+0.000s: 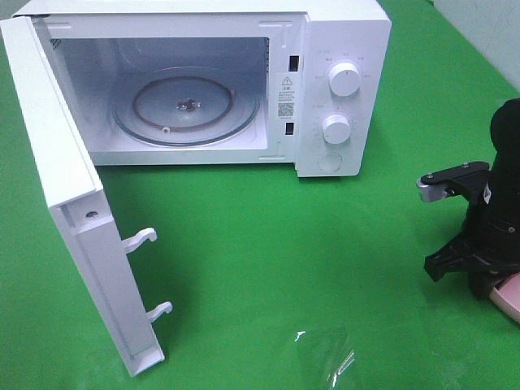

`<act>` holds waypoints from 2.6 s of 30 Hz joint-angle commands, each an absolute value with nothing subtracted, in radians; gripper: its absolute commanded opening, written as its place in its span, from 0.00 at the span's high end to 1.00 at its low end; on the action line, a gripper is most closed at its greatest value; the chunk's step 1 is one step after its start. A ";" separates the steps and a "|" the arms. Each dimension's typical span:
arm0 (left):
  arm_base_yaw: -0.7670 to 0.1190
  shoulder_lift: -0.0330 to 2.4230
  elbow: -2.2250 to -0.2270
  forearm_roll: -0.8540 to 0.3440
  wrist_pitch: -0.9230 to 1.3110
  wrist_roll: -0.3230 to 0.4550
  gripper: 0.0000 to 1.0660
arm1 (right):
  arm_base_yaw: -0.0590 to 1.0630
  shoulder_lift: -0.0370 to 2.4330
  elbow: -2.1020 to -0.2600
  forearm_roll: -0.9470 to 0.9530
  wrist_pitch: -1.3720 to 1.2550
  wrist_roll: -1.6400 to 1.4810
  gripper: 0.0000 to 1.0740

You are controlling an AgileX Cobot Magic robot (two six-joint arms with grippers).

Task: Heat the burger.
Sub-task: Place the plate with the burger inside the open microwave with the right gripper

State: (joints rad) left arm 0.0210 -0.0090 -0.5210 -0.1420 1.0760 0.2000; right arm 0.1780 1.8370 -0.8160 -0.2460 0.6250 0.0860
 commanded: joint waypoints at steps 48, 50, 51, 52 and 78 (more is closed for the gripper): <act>0.015 -0.023 -0.519 -0.147 1.074 0.195 0.06 | 0.503 1.664 -0.812 -0.607 0.979 0.420 1.00; 0.015 -0.023 -0.519 -0.147 1.074 0.195 0.06 | 0.515 1.664 -0.812 -0.608 0.986 0.421 1.00; 0.015 -0.023 -0.519 -0.147 1.074 0.195 0.06 | 0.541 1.664 -0.812 -0.609 0.994 0.421 1.00; 0.015 -0.023 -0.519 -0.147 1.074 0.195 0.06 | 0.541 1.664 -0.812 -0.609 0.994 0.421 1.00; 0.015 -0.023 -0.519 -0.147 1.074 0.195 0.06 | 0.914 1.655 -0.811 -0.588 1.099 0.422 0.96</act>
State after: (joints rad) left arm 0.0210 -0.0090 -0.5210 -0.1420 1.0760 0.2000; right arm 0.9080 1.6670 -0.8140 -0.5450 1.0480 0.4100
